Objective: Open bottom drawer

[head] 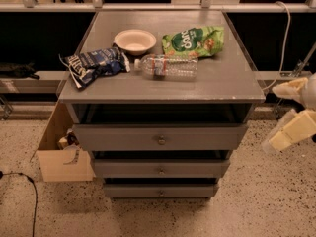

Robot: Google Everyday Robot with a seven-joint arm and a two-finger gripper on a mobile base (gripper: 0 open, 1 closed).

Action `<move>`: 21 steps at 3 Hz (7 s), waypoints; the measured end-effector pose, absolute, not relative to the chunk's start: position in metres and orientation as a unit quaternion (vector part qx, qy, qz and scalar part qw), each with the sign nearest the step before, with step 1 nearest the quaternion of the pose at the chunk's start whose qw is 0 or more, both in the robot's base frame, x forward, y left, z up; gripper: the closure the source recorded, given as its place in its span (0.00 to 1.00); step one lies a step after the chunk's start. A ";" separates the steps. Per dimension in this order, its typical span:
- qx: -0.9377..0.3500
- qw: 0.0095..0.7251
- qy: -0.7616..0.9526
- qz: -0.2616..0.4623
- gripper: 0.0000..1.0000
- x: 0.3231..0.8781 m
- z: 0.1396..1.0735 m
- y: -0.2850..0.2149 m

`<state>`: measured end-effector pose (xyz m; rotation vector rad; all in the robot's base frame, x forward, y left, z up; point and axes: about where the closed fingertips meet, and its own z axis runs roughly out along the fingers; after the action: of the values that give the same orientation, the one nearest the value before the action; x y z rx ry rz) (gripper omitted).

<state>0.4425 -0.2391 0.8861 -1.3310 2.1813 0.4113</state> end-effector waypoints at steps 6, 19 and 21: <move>-0.322 0.292 0.871 0.229 0.00 0.412 0.686 -0.230; -0.238 0.262 0.891 0.285 0.00 0.501 0.247 -0.124; -0.224 0.414 0.843 0.260 0.00 0.510 0.236 -0.121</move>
Offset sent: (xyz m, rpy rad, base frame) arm -0.0015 0.0050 0.0024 0.0959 -0.0195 0.0088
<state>0.5103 -0.1211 0.2359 -0.5623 2.1186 0.6534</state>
